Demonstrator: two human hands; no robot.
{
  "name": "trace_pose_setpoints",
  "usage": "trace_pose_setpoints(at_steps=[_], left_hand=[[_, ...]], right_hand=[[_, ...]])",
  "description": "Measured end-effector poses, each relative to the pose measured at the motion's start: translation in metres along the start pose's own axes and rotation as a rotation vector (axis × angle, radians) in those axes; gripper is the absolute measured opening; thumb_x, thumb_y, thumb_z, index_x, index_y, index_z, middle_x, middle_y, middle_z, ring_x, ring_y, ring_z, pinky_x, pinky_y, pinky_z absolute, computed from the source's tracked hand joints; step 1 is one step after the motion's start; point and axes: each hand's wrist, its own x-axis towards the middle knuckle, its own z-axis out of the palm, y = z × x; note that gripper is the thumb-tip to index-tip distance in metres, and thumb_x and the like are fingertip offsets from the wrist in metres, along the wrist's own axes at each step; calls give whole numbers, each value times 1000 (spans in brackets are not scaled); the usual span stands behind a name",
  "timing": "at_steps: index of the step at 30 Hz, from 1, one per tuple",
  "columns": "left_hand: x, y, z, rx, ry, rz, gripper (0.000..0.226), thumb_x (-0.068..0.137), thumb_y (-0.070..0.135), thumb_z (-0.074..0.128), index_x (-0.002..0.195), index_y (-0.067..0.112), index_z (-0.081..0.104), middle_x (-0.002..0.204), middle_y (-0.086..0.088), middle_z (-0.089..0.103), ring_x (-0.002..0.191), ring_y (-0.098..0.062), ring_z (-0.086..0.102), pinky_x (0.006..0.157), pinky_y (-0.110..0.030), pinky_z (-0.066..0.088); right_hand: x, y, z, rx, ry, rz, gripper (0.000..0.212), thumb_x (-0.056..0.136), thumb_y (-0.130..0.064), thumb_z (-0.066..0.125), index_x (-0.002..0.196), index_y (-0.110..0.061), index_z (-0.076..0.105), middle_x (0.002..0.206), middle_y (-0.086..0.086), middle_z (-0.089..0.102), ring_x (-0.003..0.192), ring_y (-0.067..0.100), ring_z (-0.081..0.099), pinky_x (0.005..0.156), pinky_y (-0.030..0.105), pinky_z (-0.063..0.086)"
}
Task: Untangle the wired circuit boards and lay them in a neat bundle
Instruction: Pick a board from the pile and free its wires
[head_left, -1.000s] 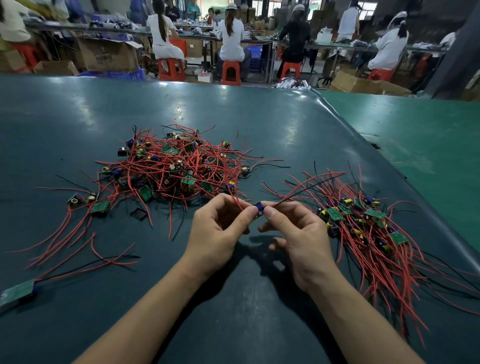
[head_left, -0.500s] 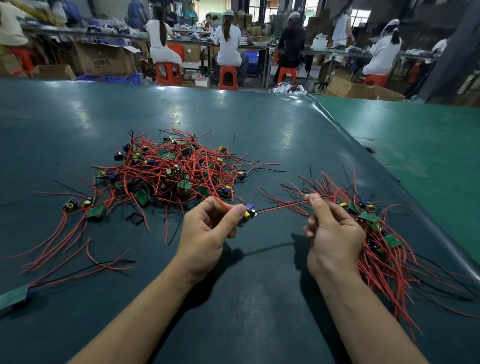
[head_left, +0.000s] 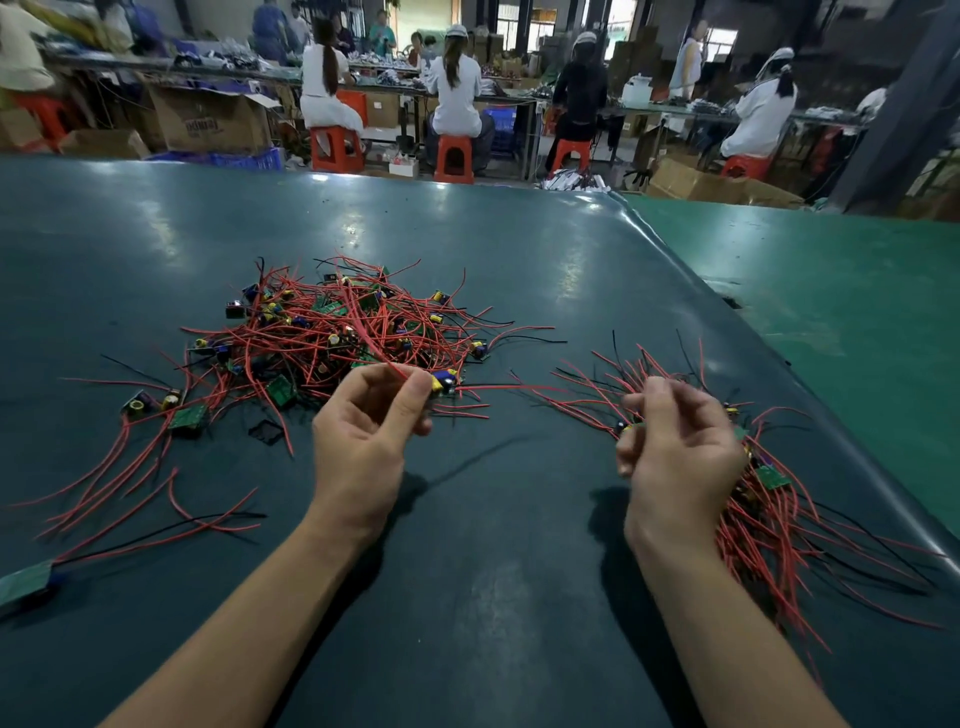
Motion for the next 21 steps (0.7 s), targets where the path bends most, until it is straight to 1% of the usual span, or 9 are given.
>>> trace_pose_setpoints(at_steps=[2, 4, 6, 8, 10, 13, 16, 19, 21], left_hand=[[-7, -2, 4, 197, -16, 111, 10, 81, 19, 70, 90, 15, 67, 76, 6, 71, 64, -9, 63, 63, -21, 53], [-14, -4, 7, 352, -88, 223, 9, 86, 17, 71, 94, 22, 69, 87, 6, 72, 76, -11, 66, 72, -26, 54], [-19, -6, 8, 489, -245, 350, 25, 89, 5, 62, 107, 23, 68, 96, 4, 69, 87, -14, 65, 79, -27, 52], [-20, -6, 6, 579, -393, 417, 47, 82, -7, 53, 120, 18, 64, 103, 1, 64, 91, -14, 62, 82, -23, 49], [-20, -5, 5, 649, -489, 454, 56, 77, -10, 51, 127, 15, 60, 109, 0, 61, 96, -12, 60, 86, -22, 48], [-19, -3, 6, 832, -587, 535, 60, 76, -6, 54, 134, 7, 56, 117, -5, 59, 107, -19, 57, 95, -27, 46], [-19, -2, 7, 937, -605, 575, 64, 73, -6, 53, 136, 6, 53, 117, -11, 57, 105, -26, 56, 92, -32, 47], [-20, 1, 6, 927, -608, 598, 63, 75, -7, 53, 137, 5, 52, 121, -13, 56, 108, -26, 56, 90, -35, 49], [-21, 3, 8, 898, -619, 639, 58, 80, -5, 56, 137, 4, 51, 121, -13, 58, 111, -24, 57, 94, -31, 48]], right_hand=[[-18, 2, 7, -167, -257, -189, 2, 91, -28, 66, 92, -29, 65, 75, -7, 67, 50, 7, 54, 43, 22, 44], [-34, 8, 12, -344, -546, -334, 24, 87, -38, 66, 111, -34, 65, 91, -12, 66, 69, 7, 61, 57, 24, 52], [-44, 14, 17, -407, -714, -360, 39, 87, -35, 67, 125, -29, 61, 107, -8, 65, 84, 9, 65, 68, 24, 55], [-47, 13, 20, -324, -672, -273, 32, 89, -21, 67, 120, -32, 62, 108, -5, 69, 88, 13, 69, 75, 35, 59], [-43, 12, 18, -234, -585, -188, 29, 91, -10, 66, 105, -36, 68, 99, -8, 74, 87, 16, 72, 74, 42, 60], [-35, 9, 11, -183, -606, -126, 27, 91, -11, 66, 101, -36, 72, 96, -8, 75, 79, 17, 73, 61, 37, 60], [-36, 7, 10, -173, -643, -97, 25, 88, -20, 68, 100, -42, 72, 96, -10, 75, 75, 16, 74, 55, 32, 58], [-36, 6, 9, -208, -587, -201, 24, 89, -18, 69, 105, -36, 71, 91, -11, 76, 66, 14, 73, 51, 36, 58], [-34, 6, 7, -281, -524, -335, 20, 89, -19, 68, 107, -26, 73, 82, -10, 76, 61, 11, 71, 49, 30, 56]])
